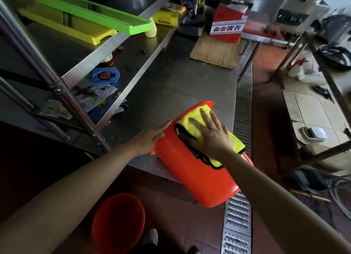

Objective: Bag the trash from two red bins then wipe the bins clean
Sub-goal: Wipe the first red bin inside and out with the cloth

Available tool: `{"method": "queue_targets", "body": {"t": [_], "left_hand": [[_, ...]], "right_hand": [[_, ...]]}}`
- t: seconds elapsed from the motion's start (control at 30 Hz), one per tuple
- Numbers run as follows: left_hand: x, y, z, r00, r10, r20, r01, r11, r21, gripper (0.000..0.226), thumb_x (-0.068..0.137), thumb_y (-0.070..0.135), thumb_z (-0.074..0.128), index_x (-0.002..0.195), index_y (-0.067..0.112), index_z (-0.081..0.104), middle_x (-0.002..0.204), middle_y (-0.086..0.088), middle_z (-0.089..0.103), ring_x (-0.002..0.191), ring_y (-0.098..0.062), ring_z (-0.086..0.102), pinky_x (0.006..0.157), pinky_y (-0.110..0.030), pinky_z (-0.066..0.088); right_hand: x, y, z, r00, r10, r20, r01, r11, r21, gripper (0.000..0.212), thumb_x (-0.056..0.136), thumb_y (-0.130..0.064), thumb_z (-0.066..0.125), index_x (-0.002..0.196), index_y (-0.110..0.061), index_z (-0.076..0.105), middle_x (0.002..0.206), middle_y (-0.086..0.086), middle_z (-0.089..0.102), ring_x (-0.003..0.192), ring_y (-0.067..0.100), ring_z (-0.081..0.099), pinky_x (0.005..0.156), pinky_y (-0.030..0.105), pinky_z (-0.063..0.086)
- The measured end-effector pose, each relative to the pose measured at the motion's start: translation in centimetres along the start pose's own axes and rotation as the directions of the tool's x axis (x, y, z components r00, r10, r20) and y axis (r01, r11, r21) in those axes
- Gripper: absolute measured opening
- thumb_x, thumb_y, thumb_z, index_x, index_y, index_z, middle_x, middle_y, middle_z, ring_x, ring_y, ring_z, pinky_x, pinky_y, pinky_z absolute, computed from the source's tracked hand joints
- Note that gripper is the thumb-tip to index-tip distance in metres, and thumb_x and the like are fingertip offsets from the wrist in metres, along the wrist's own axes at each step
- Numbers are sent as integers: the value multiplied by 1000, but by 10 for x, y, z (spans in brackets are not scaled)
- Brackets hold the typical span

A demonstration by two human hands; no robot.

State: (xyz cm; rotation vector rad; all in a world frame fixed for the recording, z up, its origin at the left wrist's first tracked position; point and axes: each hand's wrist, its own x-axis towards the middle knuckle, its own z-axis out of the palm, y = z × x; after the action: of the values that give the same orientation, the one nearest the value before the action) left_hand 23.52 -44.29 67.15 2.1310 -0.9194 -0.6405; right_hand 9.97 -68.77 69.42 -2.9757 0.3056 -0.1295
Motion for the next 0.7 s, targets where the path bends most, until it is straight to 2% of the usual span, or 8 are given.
{"method": "queue_targets", "body": {"t": [0.1,0.2,0.3,0.37,0.5,0.57,0.63,0.7], "left_hand": [[-2,1,1,1000,1,16,-1,1000,7,53,106,34,35,141,67,14,153,7,37,133,-5,40,110,-28,34],[-8,-3,2,1000,-3,2,3,1000,0,52,105,35,37,140,67,16,154,10,33,135,-2,35,113,-27,30],[-13,-4,5,1000,-10,-29,10,1000,7,53,105,35,37,140,68,15,155,8,32,139,-9,35,115,-29,29],[-13,-1,4,999,-4,-35,4,1000,16,53,105,34,36,141,66,13,155,7,33,140,-11,35,115,-33,30],[-13,6,0,1000,-22,-21,22,1000,-5,50,105,36,37,142,65,16,145,3,49,128,-13,51,106,-33,43],[-11,10,-2,999,-5,-49,6,1000,8,50,105,32,41,145,54,22,134,3,58,120,-12,57,96,-21,45],[-8,14,-3,998,9,-54,-6,999,52,50,105,30,42,148,46,25,137,5,55,123,-7,51,90,-10,40],[-5,15,-2,999,5,-44,-3,999,53,49,105,30,42,149,44,26,141,3,51,125,-6,48,92,-12,40]], "right_hand": [[18,27,-7,985,139,103,-159,964,216,81,78,-82,46,150,-57,19,166,-20,4,154,11,5,118,49,24],[31,50,-11,946,258,198,-320,843,433,76,83,-72,58,151,-49,32,164,-14,24,149,18,27,120,38,26],[33,53,-12,922,319,218,-386,784,487,74,85,-71,56,151,-45,35,160,-7,36,144,24,37,116,41,33],[25,39,-11,943,279,179,-329,856,398,83,79,-80,46,153,-47,28,165,-7,24,150,22,26,117,48,29],[-17,-12,10,999,50,-15,-50,999,-10,81,81,-85,31,153,-51,14,169,-5,2,155,30,-1,114,62,19],[-41,-37,23,989,-123,-81,110,983,-148,76,85,-80,36,153,-47,25,169,3,2,153,40,-4,113,70,14],[-57,-51,34,961,-267,-75,238,933,-271,73,87,-73,42,152,-40,35,169,7,3,152,45,-5,111,74,10],[-65,-55,38,942,-334,-30,303,886,-351,70,90,-67,47,153,-39,35,169,7,-1,151,45,-8,111,73,8]]}}
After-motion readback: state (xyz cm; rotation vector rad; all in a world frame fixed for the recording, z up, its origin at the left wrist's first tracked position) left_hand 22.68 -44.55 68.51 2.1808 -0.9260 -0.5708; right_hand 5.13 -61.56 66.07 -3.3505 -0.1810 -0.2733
